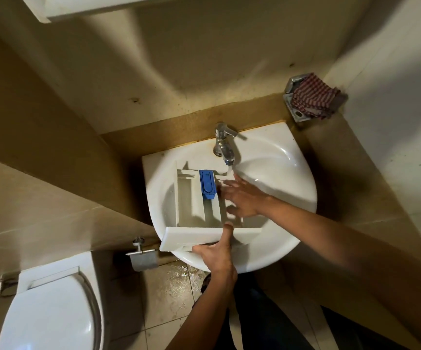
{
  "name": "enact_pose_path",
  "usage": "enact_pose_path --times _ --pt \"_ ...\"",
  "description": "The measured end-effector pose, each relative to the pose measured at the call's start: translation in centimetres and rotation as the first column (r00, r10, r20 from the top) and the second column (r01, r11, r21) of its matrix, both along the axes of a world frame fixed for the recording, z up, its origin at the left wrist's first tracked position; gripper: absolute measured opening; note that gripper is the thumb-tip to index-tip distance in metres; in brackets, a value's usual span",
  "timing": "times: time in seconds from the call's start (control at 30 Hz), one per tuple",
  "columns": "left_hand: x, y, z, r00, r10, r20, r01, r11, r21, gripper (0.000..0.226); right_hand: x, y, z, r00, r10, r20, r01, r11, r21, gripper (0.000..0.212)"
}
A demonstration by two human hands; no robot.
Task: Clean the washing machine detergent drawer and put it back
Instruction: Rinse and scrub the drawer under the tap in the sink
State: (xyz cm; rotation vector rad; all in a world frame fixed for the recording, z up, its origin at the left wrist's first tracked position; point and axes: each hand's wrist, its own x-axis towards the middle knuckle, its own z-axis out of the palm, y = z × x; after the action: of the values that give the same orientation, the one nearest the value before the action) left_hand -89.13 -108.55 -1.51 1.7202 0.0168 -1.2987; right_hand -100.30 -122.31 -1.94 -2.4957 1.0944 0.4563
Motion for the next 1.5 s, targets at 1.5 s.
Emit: enact_pose_path --times 1.5 --pt "0.3 -0.3 1.6 0.980 0.141 -0.139 -0.151 0.986 -0.069 0.074 2.6 -0.6 0.3 0.701 -0.639 0.315 0.576 0.769 0.277 0.085"
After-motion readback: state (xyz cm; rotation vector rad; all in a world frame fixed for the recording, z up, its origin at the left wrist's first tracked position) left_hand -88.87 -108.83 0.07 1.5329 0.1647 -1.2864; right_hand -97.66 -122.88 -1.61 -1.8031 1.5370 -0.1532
